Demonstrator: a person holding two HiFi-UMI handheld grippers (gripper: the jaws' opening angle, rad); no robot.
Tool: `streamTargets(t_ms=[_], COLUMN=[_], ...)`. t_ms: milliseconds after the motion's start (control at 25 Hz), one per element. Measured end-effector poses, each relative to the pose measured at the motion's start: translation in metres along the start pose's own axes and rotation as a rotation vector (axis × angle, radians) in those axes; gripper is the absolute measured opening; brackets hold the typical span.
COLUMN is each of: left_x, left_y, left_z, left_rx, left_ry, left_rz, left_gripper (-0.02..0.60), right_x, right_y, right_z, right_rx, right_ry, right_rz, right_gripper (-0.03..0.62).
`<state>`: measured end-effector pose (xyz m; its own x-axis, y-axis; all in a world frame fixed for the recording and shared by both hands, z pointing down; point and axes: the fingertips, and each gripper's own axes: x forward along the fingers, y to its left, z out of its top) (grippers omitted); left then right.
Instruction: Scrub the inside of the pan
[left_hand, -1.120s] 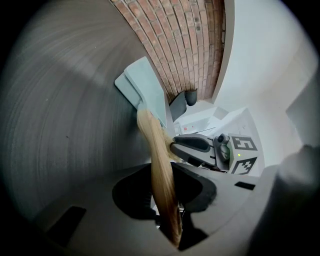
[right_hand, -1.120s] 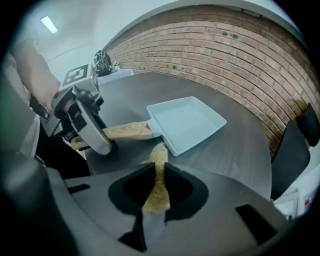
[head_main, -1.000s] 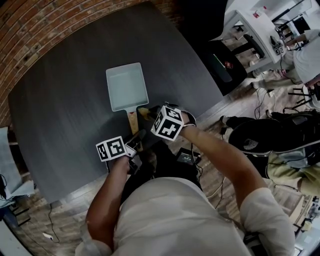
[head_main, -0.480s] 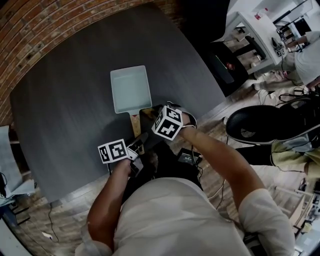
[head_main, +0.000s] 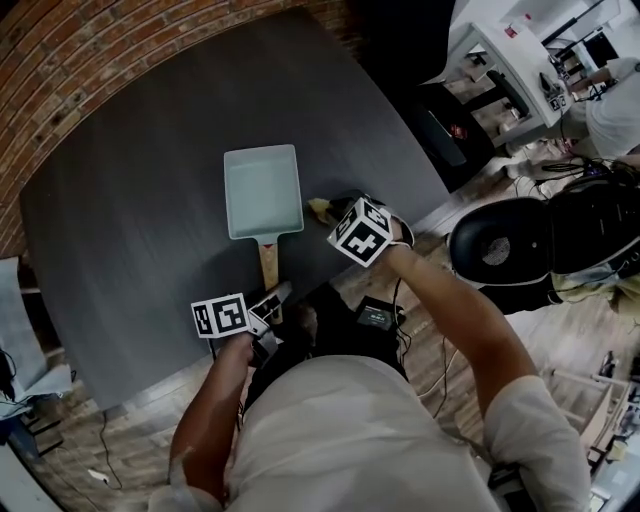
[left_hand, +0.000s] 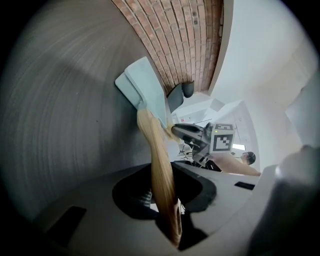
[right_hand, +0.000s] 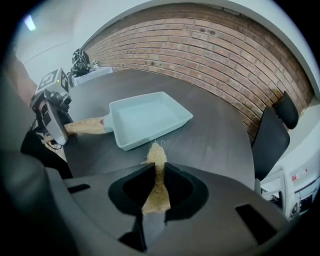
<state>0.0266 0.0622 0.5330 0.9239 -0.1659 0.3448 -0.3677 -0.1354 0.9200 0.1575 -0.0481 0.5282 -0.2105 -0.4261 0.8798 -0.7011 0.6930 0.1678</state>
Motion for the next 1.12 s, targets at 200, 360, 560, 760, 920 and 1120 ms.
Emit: streamTargets(t_ms=[200,360,560,760,920,1120], left_x=[-0.012,-0.020,-0.026,-0.032,-0.035,-0.039], left_y=[-0.002,-0.002,-0.001,0.000,0.000,0.002], left_z=[-0.018,-0.030,-0.040,-0.047,-0.050,-0.052], left_rx=[0.017,0.030,0.039,0.050,0.066,0.091], left_ry=[0.047,0.075,0.108,0.135,0.164,0.213], left_rz=[-0.010,-0.022,-0.033,-0.038,-0.043,-0.051], left_gripper=[0.092,0.092,0.092,0.092,0.094,0.095], right_x=[-0.006,-0.001,0.014,0.029,0.044,0.051], right_y=[-0.033,-0.061,-0.089,-0.094,-0.085,-0.079], right_z=[0.008,0.020,0.035,0.046,0.048,0.052], right_rx=[0.028,0.065,0.143,0.264,0.307,0.295], right_ry=[-0.015,-0.025,-0.030,-0.037,-0.026,-0.021], right_rz=[-0.039,-0.052,-0.029,0.049,0.165,0.272], right_gripper=[0.066,0.067,0.067,0.067,0.067,0.066])
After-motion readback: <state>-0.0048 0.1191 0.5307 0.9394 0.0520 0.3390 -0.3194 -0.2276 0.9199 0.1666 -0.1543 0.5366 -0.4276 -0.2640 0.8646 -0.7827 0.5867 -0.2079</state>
